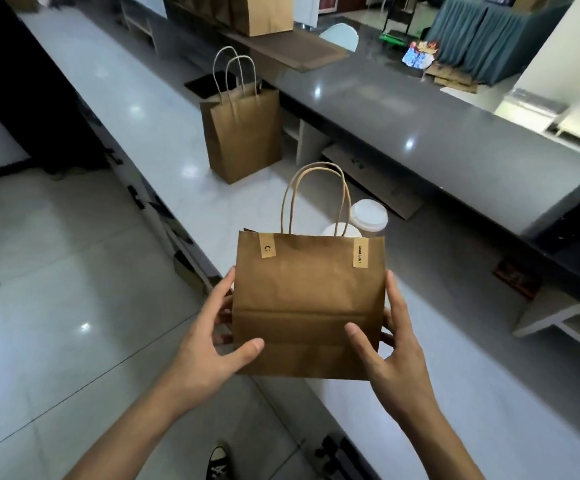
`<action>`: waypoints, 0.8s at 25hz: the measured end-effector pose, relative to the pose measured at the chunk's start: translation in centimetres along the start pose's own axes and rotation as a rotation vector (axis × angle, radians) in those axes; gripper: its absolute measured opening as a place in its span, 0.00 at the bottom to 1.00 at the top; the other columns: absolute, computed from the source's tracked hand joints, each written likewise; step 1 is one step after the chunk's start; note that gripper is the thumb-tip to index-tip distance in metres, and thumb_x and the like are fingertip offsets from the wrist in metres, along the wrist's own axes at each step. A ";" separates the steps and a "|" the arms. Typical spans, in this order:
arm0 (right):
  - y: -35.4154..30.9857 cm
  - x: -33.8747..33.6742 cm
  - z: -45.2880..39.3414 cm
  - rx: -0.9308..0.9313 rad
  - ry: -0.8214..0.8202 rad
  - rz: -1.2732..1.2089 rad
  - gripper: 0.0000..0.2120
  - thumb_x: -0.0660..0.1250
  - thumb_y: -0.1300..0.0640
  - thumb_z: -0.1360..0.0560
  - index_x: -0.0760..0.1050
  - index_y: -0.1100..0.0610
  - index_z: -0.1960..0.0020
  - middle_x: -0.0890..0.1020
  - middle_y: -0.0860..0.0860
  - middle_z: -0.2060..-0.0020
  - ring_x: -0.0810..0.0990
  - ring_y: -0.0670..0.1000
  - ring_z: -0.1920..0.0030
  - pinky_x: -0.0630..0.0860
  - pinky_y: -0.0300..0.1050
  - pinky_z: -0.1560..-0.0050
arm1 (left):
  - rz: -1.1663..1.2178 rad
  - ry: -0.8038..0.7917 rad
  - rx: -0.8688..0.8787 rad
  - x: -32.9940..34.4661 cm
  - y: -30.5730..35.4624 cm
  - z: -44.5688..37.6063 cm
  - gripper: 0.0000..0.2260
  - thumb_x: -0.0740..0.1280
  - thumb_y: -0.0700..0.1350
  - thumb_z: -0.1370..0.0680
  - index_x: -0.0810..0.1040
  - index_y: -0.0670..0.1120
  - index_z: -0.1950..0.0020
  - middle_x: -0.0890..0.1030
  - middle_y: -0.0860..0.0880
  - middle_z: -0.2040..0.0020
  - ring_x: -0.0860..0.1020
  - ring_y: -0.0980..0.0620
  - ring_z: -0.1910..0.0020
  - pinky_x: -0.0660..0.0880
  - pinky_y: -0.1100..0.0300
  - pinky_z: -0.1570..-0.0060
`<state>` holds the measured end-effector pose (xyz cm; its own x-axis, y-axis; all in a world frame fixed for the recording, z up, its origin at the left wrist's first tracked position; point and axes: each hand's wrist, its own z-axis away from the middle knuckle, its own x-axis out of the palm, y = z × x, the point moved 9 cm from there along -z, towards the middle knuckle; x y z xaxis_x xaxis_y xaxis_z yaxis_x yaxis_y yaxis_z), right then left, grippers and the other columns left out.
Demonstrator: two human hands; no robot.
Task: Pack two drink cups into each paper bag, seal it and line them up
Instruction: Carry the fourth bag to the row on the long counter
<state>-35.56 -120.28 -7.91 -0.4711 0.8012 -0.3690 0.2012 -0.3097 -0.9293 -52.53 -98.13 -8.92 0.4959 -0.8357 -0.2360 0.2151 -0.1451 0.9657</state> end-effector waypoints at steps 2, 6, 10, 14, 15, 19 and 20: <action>-1.4 3.2 -0.8 -0.021 -0.019 -0.006 0.42 0.71 0.36 0.29 0.50 0.25 0.24 0.75 0.26 0.39 0.78 0.34 0.43 0.75 0.36 0.49 | -0.018 0.024 -0.003 -3.5 -0.6 -0.3 0.44 0.77 0.65 0.33 0.53 0.76 0.26 0.70 0.66 0.29 0.74 0.68 0.37 0.76 0.54 0.39; -4.0 10.0 -2.4 -0.061 -0.059 -0.005 0.41 0.71 0.38 0.29 0.51 0.26 0.23 0.77 0.35 0.35 0.78 0.35 0.42 0.77 0.34 0.50 | -0.041 0.090 0.004 -10.5 -1.9 -0.6 0.44 0.75 0.64 0.34 0.51 0.78 0.26 0.69 0.71 0.32 0.74 0.69 0.38 0.76 0.64 0.46; -6.2 15.9 -3.7 -0.083 -0.118 -0.007 0.41 0.72 0.38 0.29 0.53 0.26 0.23 0.78 0.35 0.37 0.79 0.36 0.44 0.75 0.25 0.55 | -0.025 0.151 0.004 -16.4 -3.2 -0.3 0.44 0.75 0.62 0.33 0.52 0.77 0.26 0.69 0.72 0.33 0.73 0.70 0.38 0.78 0.70 0.52; -8.6 21.2 -5.7 -0.106 -0.195 0.009 0.41 0.71 0.36 0.29 0.51 0.25 0.24 0.78 0.40 0.34 0.81 0.40 0.46 0.80 0.34 0.57 | -0.009 0.225 -0.010 -21.4 -4.2 -0.5 0.42 0.75 0.58 0.31 0.52 0.77 0.26 0.68 0.77 0.36 0.73 0.73 0.40 0.75 0.76 0.56; -9.2 22.2 -6.2 -0.114 -0.207 0.017 0.41 0.71 0.36 0.29 0.51 0.24 0.24 0.78 0.41 0.34 0.82 0.41 0.45 0.81 0.37 0.54 | -0.011 0.242 -0.009 -22.4 -4.2 -0.8 0.42 0.75 0.57 0.31 0.53 0.76 0.26 0.68 0.79 0.38 0.73 0.74 0.41 0.75 0.77 0.56; -11.1 25.2 -9.1 -0.143 -0.236 0.012 0.40 0.69 0.34 0.30 0.51 0.25 0.24 0.77 0.43 0.32 0.81 0.43 0.43 0.83 0.47 0.46 | -0.026 0.280 -0.012 -25.6 -4.3 -2.8 0.42 0.75 0.57 0.31 0.54 0.75 0.25 0.69 0.79 0.40 0.74 0.72 0.41 0.74 0.77 0.56; -11.6 25.9 -10.1 -0.150 -0.243 0.015 0.40 0.69 0.34 0.29 0.51 0.25 0.24 0.77 0.43 0.32 0.80 0.43 0.43 0.82 0.47 0.45 | -0.035 0.290 -0.011 -26.3 -4.2 -3.4 0.42 0.75 0.57 0.31 0.54 0.75 0.25 0.70 0.79 0.40 0.74 0.72 0.42 0.74 0.77 0.56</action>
<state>-41.41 -90.77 -6.49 -0.6555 0.6455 -0.3920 0.3256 -0.2268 -0.9179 -63.67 -73.71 -7.17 0.7072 -0.6439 -0.2920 0.2450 -0.1642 0.9555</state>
